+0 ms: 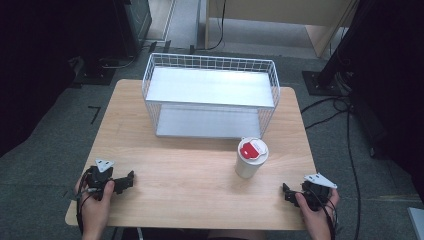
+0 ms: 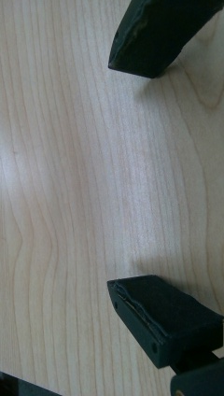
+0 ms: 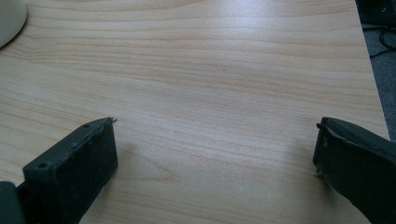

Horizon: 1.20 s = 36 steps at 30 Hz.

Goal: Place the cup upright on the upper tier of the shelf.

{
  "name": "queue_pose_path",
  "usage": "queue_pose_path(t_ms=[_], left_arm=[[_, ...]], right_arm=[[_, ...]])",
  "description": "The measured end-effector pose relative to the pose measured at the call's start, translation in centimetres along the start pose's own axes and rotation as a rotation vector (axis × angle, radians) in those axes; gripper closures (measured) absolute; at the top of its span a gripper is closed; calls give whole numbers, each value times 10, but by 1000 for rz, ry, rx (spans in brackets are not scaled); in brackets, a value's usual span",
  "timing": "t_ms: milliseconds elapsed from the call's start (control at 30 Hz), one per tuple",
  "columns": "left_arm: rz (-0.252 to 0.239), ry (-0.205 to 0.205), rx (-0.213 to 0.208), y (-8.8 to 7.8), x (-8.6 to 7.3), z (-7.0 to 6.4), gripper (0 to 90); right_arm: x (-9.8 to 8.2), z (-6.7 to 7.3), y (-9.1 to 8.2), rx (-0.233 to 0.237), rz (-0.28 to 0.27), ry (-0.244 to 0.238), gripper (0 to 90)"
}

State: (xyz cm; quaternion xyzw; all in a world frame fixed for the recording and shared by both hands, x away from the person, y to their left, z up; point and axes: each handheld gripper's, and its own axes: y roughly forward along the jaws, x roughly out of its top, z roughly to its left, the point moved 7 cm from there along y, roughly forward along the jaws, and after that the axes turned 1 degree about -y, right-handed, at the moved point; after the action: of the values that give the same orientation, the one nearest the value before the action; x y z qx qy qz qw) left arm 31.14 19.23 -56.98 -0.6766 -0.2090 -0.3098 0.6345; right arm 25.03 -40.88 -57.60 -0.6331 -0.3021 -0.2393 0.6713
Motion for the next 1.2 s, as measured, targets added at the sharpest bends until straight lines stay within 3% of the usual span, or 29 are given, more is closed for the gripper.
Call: queue_pose_path(t_ms=[467, 633, 700, 1200], left_arm=[[-2, 7, -4, 0, 0, 0, 0], [-2, 7, -4, 0, 0, 0, 0], [-2, 7, -4, 0, 0, 0, 0], [-2, 7, -4, 0, 0, 0, 0]], right_arm=[[-1, 5, -2, -1, 7, -3, 0], [8, 20, -7, 23, -22, -20, 0], [17, 31, -11, 45, -58, -34, 0], [39, 74, -16, 145, -124, -62, 0]])
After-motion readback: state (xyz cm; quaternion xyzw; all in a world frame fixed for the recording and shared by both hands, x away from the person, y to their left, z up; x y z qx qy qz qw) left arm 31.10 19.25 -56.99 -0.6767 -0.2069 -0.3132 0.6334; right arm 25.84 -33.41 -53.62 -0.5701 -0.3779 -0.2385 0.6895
